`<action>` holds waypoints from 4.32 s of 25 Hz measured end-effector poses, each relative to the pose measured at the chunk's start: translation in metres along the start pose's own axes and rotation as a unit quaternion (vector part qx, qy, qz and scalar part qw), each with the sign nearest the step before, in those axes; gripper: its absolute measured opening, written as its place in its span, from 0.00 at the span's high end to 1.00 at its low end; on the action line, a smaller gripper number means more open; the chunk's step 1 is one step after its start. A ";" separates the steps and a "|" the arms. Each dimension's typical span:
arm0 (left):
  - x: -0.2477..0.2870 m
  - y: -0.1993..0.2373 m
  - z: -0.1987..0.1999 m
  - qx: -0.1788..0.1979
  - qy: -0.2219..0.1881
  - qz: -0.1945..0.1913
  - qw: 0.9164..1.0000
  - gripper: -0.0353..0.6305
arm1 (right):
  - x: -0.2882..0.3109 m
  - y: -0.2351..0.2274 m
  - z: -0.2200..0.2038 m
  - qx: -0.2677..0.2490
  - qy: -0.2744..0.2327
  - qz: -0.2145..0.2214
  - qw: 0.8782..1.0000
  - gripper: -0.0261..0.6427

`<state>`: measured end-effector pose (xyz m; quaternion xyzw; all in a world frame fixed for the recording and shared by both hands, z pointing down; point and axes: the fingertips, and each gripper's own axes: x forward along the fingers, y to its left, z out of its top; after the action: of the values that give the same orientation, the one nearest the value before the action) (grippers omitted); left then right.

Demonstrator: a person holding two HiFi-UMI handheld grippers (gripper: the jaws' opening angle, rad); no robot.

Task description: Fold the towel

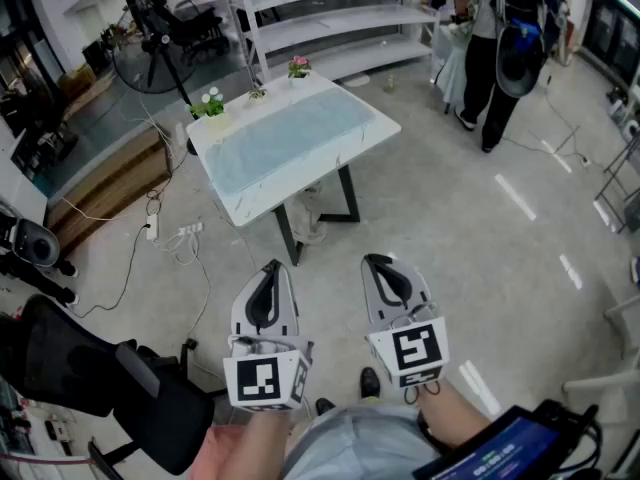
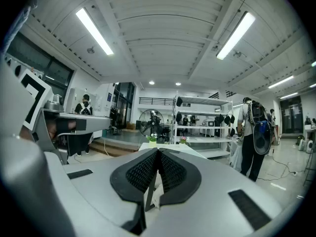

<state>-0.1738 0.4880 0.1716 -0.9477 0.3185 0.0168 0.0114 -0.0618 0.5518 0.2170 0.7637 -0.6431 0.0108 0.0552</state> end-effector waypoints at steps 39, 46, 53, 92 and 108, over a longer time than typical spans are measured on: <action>0.265 0.136 -0.118 -0.028 0.080 0.036 0.996 0.94 | 0.290 -0.101 -0.072 0.015 0.076 0.061 0.995 0.91; 0.331 0.185 -0.118 -0.032 0.084 0.043 0.995 0.94 | 0.373 -0.116 -0.065 0.012 0.086 0.066 0.994 0.92; 0.366 0.210 -0.103 -0.031 0.063 0.046 0.996 0.94 | 0.413 -0.134 -0.035 0.005 0.060 0.051 0.997 0.93; 0.611 0.276 -0.238 -0.034 0.206 0.162 0.964 0.94 | 0.658 -0.424 -0.250 0.035 0.298 0.036 0.953 0.77; 0.593 0.286 -0.244 -0.061 0.200 0.182 0.961 0.94 | 0.670 -0.406 -0.201 0.087 0.296 0.037 0.951 0.91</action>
<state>0.1322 -0.1052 0.3890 -0.8567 0.4796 -0.1522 -0.1134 0.4639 -0.0184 0.4471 0.7038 -0.6222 0.2940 0.1764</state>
